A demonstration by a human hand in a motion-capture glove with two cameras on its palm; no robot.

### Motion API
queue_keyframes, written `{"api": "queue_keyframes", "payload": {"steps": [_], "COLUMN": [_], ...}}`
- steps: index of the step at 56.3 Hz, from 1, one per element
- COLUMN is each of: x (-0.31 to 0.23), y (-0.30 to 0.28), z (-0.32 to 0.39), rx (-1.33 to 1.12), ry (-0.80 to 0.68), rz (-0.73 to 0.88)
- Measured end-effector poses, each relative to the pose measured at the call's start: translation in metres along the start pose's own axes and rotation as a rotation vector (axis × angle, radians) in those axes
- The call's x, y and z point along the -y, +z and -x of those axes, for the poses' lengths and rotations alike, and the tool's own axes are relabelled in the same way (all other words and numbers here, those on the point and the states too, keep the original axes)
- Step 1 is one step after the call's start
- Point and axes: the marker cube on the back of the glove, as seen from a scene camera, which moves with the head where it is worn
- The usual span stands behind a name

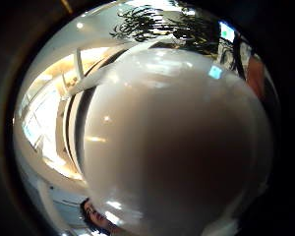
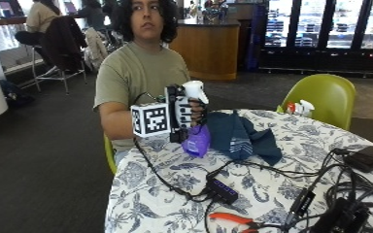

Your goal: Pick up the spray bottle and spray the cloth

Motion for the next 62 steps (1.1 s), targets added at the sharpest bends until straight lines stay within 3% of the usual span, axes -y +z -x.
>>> {"api": "queue_keyframes", "payload": {"steps": [13, 22, 31, 42, 62], "x": [-0.007, -0.002, 0.009, 0.019, -0.021], "y": [-0.037, -0.04, -0.024, 0.014, 0.078], "z": [0.079, 0.138, 0.166, 0.15, 0.059], "rx": [-0.033, -0.228, -0.5, -0.867, -1.155], "ry": [-0.144, -0.16, -0.005, 0.218, 0.502], "rz": [0.032, 0.2, 0.471, 0.766, 1.067]}}
